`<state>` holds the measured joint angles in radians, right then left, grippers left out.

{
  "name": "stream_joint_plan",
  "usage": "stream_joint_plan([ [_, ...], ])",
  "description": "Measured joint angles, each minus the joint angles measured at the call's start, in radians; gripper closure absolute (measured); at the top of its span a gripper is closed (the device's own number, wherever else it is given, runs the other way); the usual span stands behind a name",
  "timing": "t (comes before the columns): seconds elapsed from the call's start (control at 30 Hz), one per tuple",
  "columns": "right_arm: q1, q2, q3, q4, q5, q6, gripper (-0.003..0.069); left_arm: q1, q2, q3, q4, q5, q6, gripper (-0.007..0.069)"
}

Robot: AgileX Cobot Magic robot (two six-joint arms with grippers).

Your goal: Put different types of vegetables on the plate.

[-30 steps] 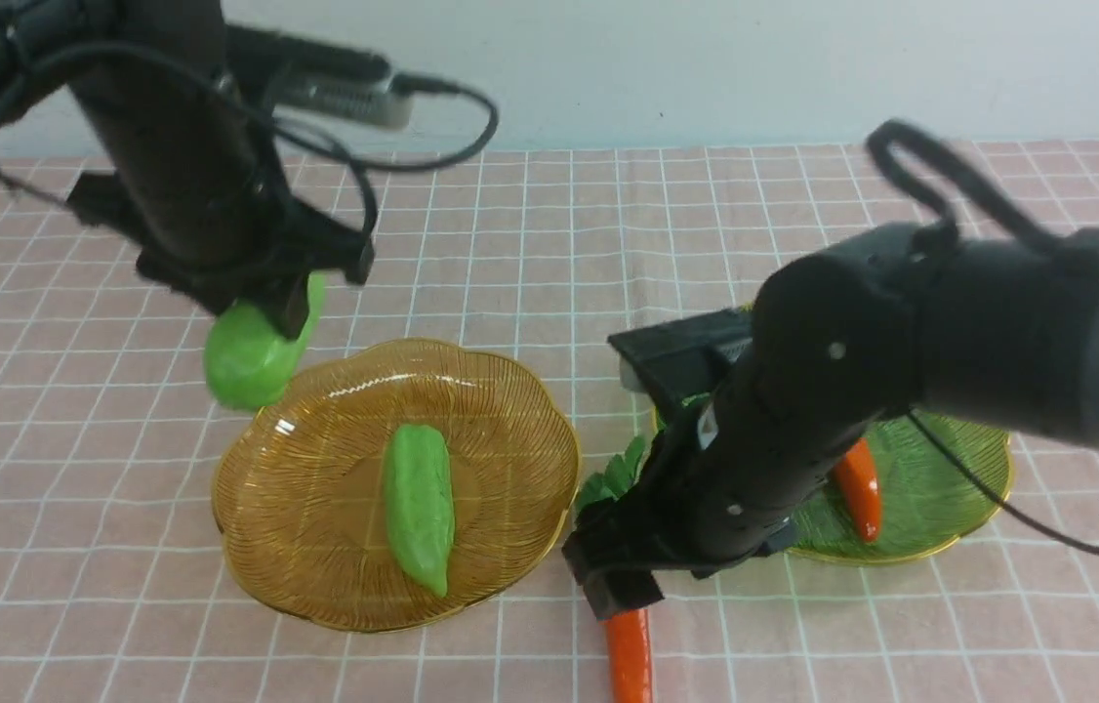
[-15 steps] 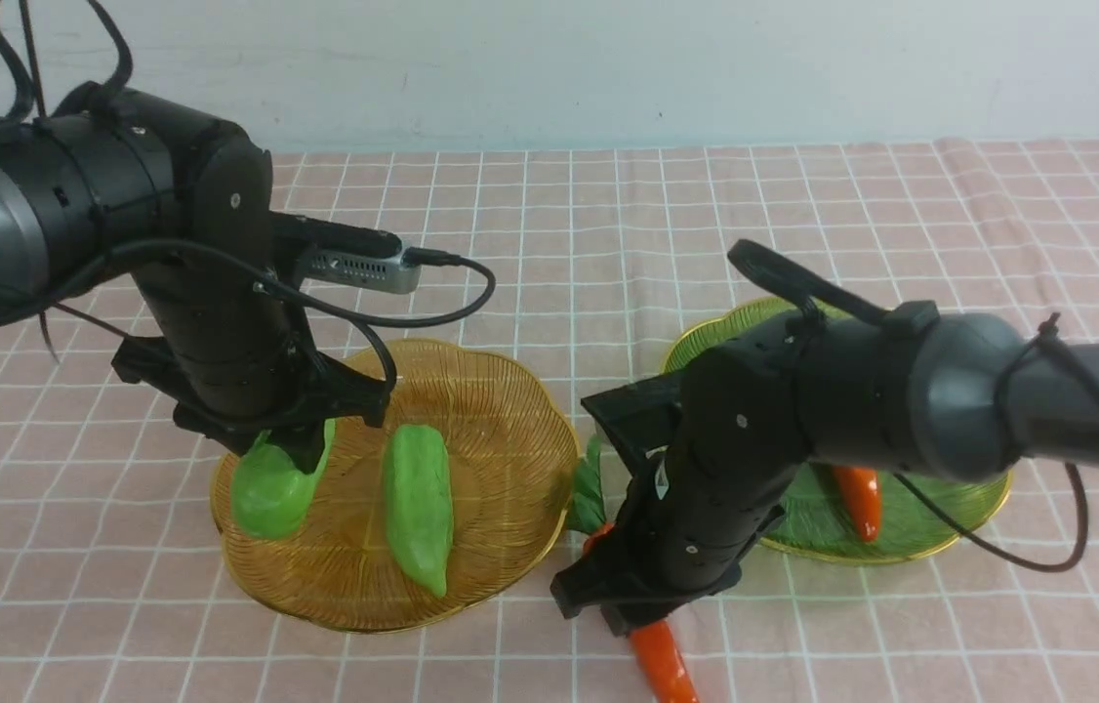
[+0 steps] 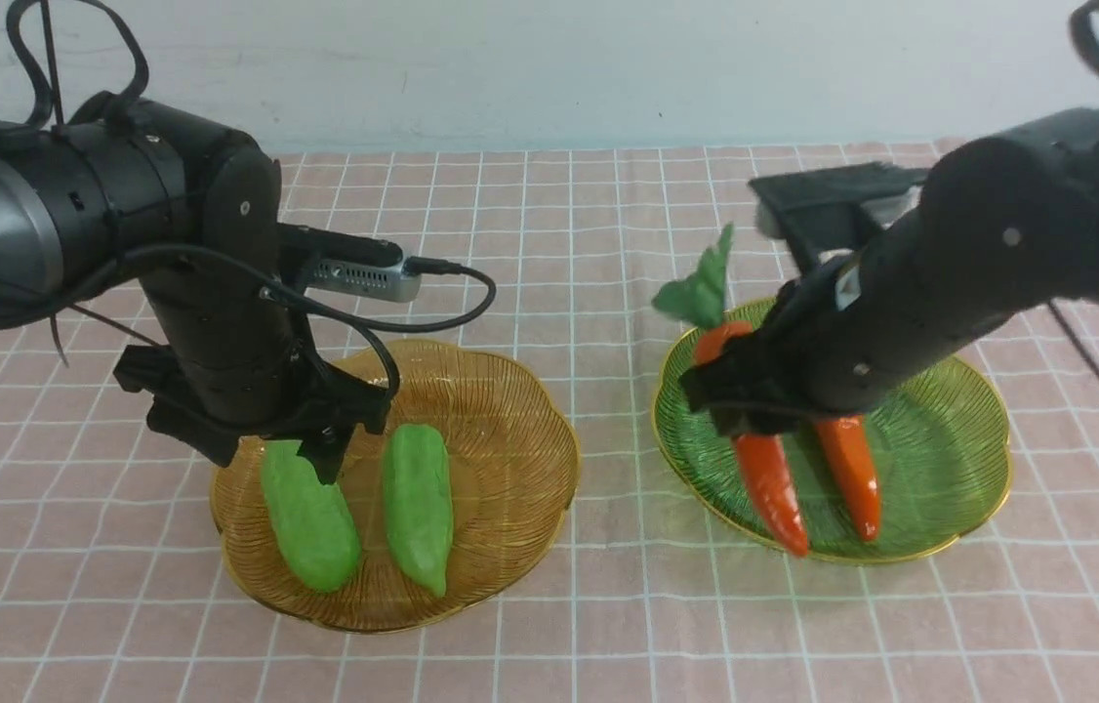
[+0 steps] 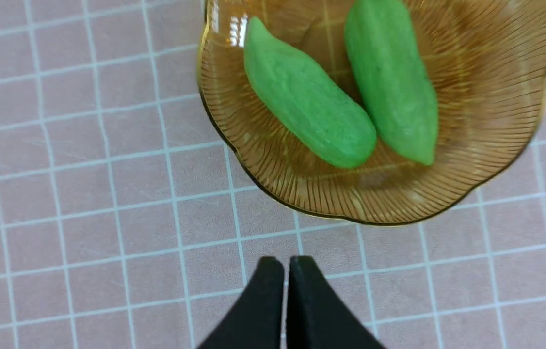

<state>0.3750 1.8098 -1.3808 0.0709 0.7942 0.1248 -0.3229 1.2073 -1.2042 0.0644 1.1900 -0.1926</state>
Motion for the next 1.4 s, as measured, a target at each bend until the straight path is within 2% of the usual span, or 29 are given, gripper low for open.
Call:
stream_joint_plan([
  [0.03, 0.0, -0.009, -0.008, -0.022, 0.016, -0.001, 0.0168, 0.0, -0.055, 0.022, 0.0, -0.01, 0.001, 0.0628],
  [0.1, 0.0, -0.07, -0.012, -0.071, 0.044, -0.004, 0.0234, 0.0, -0.18, 0.081, 0.0, -0.042, 0.003, 0.0628],
  [0.2, 0.0, -0.231, -0.014, -0.112, 0.068, -0.006, 0.0398, 0.0, -0.343, 0.183, -0.001, -0.113, 0.008, 0.0628],
  [0.3, 0.0, -0.443, -0.012, -0.12, 0.078, -0.006, 0.0599, 0.0, -0.462, 0.288, -0.001, -0.182, 0.008, 0.0628],
  [0.37, 0.0, -0.596, 0.016, -0.12, 0.047, -0.004, 0.0652, 0.0, -0.516, 0.349, -0.001, -0.225, 0.008, 0.0628],
  [0.57, 0.0, -1.104, 0.35, -0.122, -0.165, -0.001, 0.0674, 0.0, -0.611, 0.523, -0.005, -0.412, 0.008, 0.0628],
  [0.7, 0.0, -1.4, 0.674, -0.148, -0.439, 0.02, 0.0674, 0.0, -0.615, 0.571, -0.026, -0.483, 0.008, 0.0628],
  [0.73, 0.0, -1.615, 0.891, -0.157, -0.627, 0.101, 0.0674, 0.0, -0.615, 0.585, -0.03, -0.511, 0.008, 0.0628],
  [1.03, 0.0, -1.731, 0.982, -0.176, -0.692, 0.136, 0.0674, 0.0, -0.615, 0.585, -0.031, -0.513, 0.008, 0.0628],
  [1.4, 0.0, -1.788, 1.015, -0.277, -0.703, 0.145, 0.0674, 0.0, -0.732, 0.6, -0.031, -0.479, 0.017, 0.0628],
])
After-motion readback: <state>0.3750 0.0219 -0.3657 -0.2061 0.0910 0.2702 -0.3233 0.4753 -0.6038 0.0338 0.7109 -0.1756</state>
